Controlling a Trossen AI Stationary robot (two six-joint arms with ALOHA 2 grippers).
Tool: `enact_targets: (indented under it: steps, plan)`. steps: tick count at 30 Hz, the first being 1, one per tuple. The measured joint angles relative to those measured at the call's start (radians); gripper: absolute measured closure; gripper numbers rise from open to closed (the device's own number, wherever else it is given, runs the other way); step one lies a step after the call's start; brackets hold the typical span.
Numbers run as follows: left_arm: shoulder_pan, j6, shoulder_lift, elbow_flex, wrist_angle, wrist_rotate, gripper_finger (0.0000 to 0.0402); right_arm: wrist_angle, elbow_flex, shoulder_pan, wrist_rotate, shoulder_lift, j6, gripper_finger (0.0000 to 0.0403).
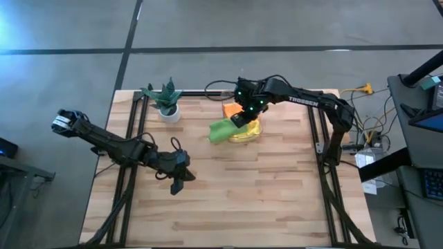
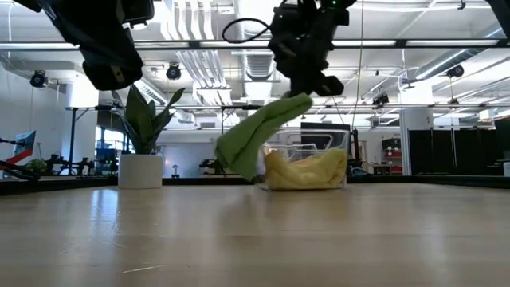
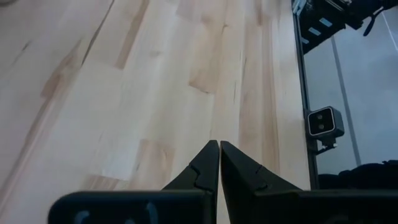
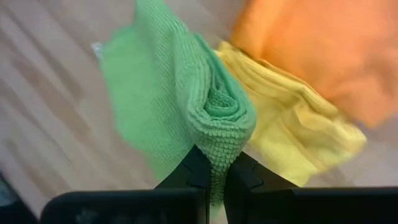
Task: Fold microfiber towels
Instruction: Put the folded green towel into the transparent bin
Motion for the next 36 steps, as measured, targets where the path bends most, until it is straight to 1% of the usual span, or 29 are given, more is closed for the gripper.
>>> enact_targets:
  steps: [3,11,15,21,26,30,36]
  plan:
    - [0.001,0.000,0.000,0.000,0.003,-0.003,0.0401,-0.060,-0.003,0.001,0.054,-0.001,-0.020,0.0390]
    - [0.001,-0.025,0.000,0.000,0.004,-0.016,0.0401,-0.095,-0.021,0.001,0.171,-0.001,-0.026,0.0390]
    - [0.001,-0.051,0.000,0.000,0.004,-0.027,0.0401,-0.084,-0.021,-0.004,0.172,-0.017,-0.049,0.0390]
    - [0.001,-0.053,0.001,0.000,0.004,-0.027,0.0401,-0.039,-0.021,-0.044,0.172,-0.093,-0.065,0.0390]
    - [0.001,-0.055,0.001,-0.001,0.004,-0.039,0.0401,-0.086,-0.030,-0.093,0.174,-0.154,-0.106,0.0390]
    - [0.002,-0.055,0.001,-0.001,0.004,-0.068,0.0401,-0.153,-0.044,-0.107,0.173,-0.152,-0.156,0.0390]
    - [0.006,-0.056,0.001,-0.001,0.005,-0.079,0.0402,-0.170,-0.077,-0.106,0.171,-0.124,-0.202,0.0391]
